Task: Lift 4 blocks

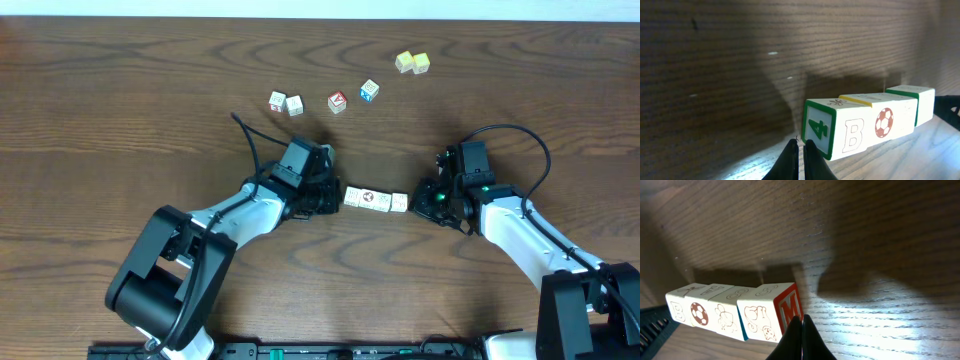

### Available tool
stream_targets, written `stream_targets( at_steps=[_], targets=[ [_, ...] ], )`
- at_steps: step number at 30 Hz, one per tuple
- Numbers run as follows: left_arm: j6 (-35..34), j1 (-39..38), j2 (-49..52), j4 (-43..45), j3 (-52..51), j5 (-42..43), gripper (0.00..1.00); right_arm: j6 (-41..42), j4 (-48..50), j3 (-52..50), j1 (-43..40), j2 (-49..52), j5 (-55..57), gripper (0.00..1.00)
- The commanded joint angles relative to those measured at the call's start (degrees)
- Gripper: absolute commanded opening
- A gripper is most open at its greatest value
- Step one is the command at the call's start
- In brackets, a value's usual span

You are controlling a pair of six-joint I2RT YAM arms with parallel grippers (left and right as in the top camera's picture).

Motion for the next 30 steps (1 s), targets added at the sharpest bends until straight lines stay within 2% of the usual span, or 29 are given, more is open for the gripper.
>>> stream_targets(
  at_steps=[1,12,30],
  targets=[
    [-0.3,-0.6,0.5,0.3,0.0,-3.3,0.07,0.5,0.2,-0.4,0.3,0.0,0.9,0.01],
    [-0.3,-0.6,0.5,1.4,-0.1,-4.8,0.07,0.5,3.0,-0.4,0.3,3.3,0.3,0.01],
    [0.0,-2.0,1.4,2.9,-0.1,-4.5,0.07,-0.4,4.2,-0.4,0.8,3.3,0.2,0.01]
  ],
)
